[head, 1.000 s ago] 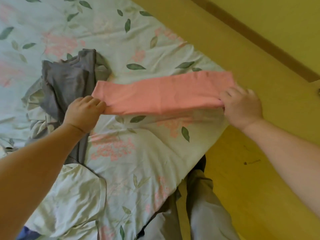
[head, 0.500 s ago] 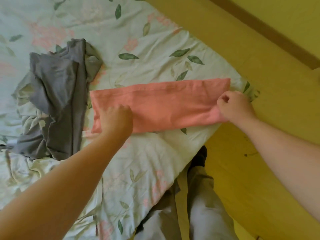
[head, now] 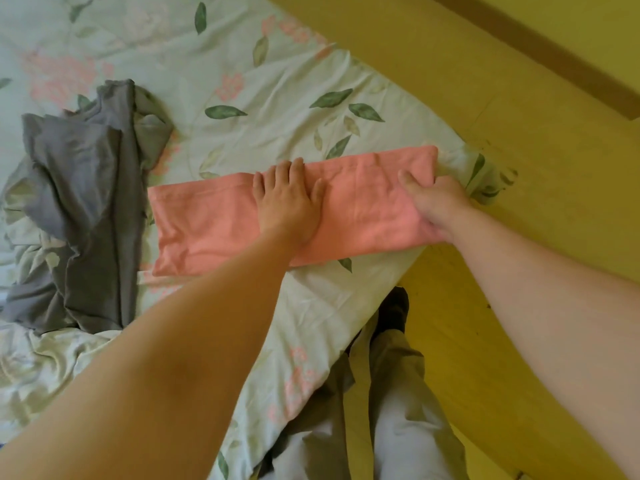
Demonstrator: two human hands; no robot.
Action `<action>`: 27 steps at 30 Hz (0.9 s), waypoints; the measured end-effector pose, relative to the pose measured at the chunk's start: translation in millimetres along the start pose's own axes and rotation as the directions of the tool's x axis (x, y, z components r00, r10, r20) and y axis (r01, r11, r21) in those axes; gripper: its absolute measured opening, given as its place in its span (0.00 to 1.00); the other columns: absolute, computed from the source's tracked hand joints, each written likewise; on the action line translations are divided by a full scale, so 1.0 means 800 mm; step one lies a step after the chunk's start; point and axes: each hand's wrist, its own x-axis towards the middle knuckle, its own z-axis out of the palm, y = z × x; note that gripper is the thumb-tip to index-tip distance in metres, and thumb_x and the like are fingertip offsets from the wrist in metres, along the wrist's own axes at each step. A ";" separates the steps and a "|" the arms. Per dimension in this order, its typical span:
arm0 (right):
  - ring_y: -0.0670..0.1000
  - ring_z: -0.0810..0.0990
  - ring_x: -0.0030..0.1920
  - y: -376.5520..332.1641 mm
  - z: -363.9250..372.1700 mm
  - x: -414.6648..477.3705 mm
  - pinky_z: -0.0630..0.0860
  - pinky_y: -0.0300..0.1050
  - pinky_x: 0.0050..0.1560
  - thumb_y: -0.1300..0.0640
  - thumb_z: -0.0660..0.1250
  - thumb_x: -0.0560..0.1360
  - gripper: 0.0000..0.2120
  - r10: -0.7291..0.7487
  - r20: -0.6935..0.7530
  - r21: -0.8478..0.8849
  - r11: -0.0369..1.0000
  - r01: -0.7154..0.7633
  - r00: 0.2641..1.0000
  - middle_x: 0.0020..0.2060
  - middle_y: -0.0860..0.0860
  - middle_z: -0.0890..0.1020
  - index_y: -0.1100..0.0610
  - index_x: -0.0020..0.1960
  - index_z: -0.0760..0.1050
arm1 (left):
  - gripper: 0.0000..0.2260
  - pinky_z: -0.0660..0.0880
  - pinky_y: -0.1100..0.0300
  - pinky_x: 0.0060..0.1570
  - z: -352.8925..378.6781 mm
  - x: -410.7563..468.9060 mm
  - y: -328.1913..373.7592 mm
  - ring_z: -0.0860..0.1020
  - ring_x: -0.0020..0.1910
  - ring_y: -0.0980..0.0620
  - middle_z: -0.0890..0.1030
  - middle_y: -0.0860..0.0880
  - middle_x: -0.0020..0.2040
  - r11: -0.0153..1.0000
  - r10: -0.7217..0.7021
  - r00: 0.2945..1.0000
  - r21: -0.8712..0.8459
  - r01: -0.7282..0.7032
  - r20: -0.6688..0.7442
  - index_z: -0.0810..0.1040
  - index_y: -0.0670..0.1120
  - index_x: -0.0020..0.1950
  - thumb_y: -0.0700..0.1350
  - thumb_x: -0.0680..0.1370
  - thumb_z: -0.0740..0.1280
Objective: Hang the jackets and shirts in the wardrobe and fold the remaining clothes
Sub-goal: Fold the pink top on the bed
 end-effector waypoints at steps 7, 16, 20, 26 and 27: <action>0.57 0.80 0.56 0.006 0.000 0.006 0.78 0.54 0.60 0.40 0.67 0.78 0.23 -0.087 0.011 0.003 0.996 0.087 0.996 0.56 0.54 0.81 0.58 0.62 0.75 | 0.36 0.71 0.46 0.57 -0.040 0.061 -0.020 0.74 0.60 0.43 0.76 0.48 0.62 0.996 0.042 0.957 0.068 -0.064 0.289 0.70 0.53 0.68 0.77 0.71 0.59; 0.52 0.76 0.53 0.005 -0.001 0.009 0.71 0.46 0.53 0.45 0.65 0.81 0.18 -0.112 0.046 0.021 0.994 0.111 0.993 0.53 0.49 0.77 0.55 0.65 0.71 | 0.40 0.76 0.47 0.57 -0.100 0.114 -0.034 0.78 0.50 0.47 0.80 0.54 0.50 0.934 -0.054 0.699 0.283 -0.217 0.714 0.78 0.56 0.53 0.81 0.51 0.68; 0.56 0.78 0.56 0.004 -0.007 0.006 0.74 0.49 0.56 0.45 0.64 0.82 0.20 -0.075 0.051 -0.002 0.997 0.075 0.996 0.57 0.53 0.79 0.57 0.66 0.71 | 0.26 0.77 0.54 0.50 -0.125 0.100 -0.032 0.81 0.45 0.52 0.83 0.56 0.45 0.960 -0.027 0.643 0.199 -0.197 0.765 0.82 0.58 0.48 0.71 0.57 0.79; 0.53 0.79 0.49 -0.008 -0.047 -0.029 0.75 0.49 0.44 0.47 0.62 0.81 0.13 -0.009 0.055 0.079 0.997 0.005 0.998 0.52 0.51 0.80 0.54 0.61 0.73 | 0.16 0.72 0.61 0.40 -0.220 0.023 0.020 0.79 0.43 0.54 0.81 0.57 0.43 0.946 0.195 0.617 0.019 -0.322 0.762 0.75 0.59 0.44 0.54 0.66 0.81; 0.53 0.79 0.50 -0.015 -0.058 -0.042 0.75 0.49 0.45 0.47 0.62 0.80 0.13 -0.016 0.068 0.092 0.996 0.009 0.998 0.51 0.50 0.80 0.53 0.60 0.73 | 0.16 0.71 0.60 0.40 -0.242 0.001 0.033 0.78 0.43 0.54 0.80 0.56 0.44 0.935 0.224 0.613 0.010 -0.354 0.758 0.74 0.59 0.44 0.53 0.67 0.80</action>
